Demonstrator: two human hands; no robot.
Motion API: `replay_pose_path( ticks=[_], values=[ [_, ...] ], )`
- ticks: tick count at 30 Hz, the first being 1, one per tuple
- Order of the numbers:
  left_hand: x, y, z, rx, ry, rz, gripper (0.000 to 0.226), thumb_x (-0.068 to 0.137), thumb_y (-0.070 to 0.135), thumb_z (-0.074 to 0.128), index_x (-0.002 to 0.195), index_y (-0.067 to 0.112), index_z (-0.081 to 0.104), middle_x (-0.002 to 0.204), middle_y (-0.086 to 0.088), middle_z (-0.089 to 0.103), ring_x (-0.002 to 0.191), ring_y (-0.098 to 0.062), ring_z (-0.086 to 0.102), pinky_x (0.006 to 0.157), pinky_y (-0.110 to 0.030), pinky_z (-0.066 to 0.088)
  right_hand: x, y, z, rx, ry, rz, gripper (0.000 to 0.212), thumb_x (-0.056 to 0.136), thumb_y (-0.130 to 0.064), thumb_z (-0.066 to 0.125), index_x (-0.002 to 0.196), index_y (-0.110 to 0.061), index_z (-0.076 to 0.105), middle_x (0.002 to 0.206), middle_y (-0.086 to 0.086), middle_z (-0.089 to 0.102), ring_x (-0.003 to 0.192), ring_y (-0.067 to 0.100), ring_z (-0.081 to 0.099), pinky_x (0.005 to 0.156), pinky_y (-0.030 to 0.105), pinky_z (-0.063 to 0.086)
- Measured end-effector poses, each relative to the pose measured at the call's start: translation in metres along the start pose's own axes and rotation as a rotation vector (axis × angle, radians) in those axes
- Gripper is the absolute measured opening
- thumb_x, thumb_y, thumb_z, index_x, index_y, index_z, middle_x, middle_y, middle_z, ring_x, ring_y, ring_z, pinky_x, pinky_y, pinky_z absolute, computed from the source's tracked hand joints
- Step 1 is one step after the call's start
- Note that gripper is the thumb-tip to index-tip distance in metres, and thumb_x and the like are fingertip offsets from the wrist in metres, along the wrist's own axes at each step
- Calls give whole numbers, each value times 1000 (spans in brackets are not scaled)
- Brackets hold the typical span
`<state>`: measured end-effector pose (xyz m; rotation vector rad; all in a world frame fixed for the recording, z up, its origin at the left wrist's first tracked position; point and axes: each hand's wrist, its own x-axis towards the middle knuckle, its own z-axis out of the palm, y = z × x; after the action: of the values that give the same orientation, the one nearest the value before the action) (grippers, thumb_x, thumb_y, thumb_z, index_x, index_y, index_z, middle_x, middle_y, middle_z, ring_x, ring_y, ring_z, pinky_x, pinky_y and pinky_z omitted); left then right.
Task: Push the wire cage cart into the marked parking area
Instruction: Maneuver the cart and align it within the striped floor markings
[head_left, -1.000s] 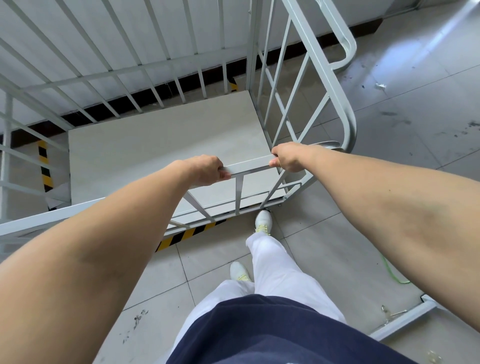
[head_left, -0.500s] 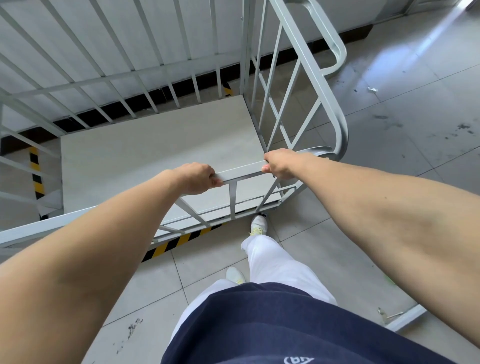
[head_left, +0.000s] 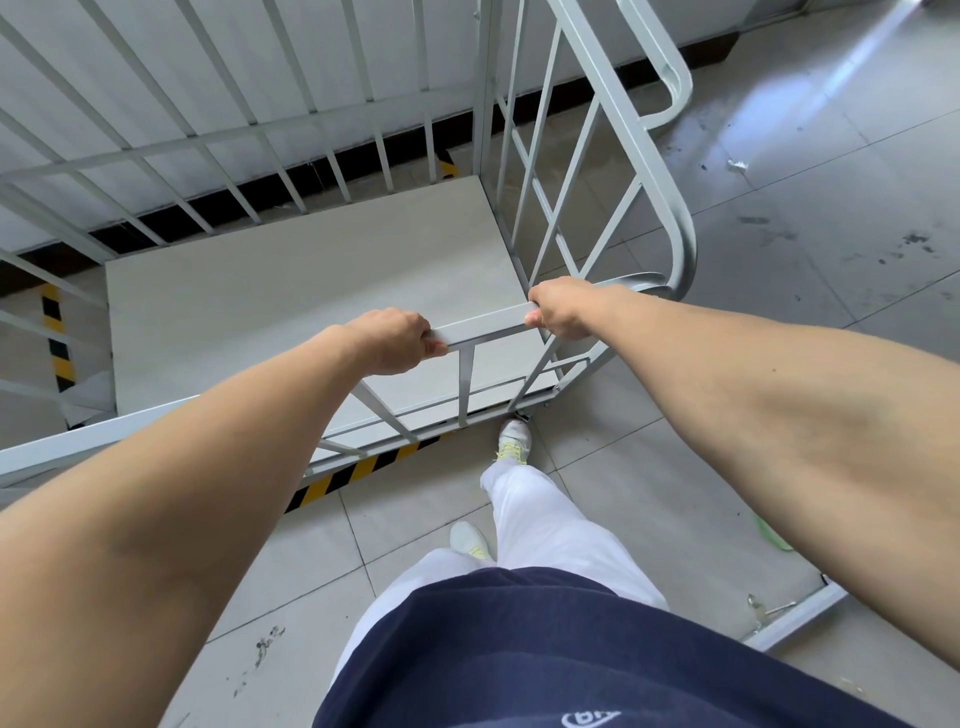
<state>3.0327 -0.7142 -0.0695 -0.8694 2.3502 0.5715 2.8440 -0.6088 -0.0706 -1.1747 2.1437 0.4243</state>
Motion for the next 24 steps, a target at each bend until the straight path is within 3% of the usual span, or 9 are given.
replay_pose_path(
  ticks=[4,9,24],
  values=[
    [0,1,0,5,1,12,46,99,49,38,120,14,60,117,-13,62,107,-33,55,83,-32,41,1,0,0,-5,-1,1,42,99,-38,41,121,-5,55,128,19,57,122,39,49,99,40,42],
    [0,0,1,5,7,13,44,99,48,38,120,16,60,116,-12,61,91,-27,47,80,-31,39,1,0,1,-13,13,5,41,100,-37,41,119,-5,55,128,19,57,121,40,50,96,38,42],
    [2,1,-1,9,10,13,44,98,48,39,116,15,61,114,-12,62,91,-28,47,78,-31,39,-5,-2,-9,-21,-25,17,43,100,-38,40,121,-3,54,128,20,56,120,38,53,98,38,42]
  ],
)
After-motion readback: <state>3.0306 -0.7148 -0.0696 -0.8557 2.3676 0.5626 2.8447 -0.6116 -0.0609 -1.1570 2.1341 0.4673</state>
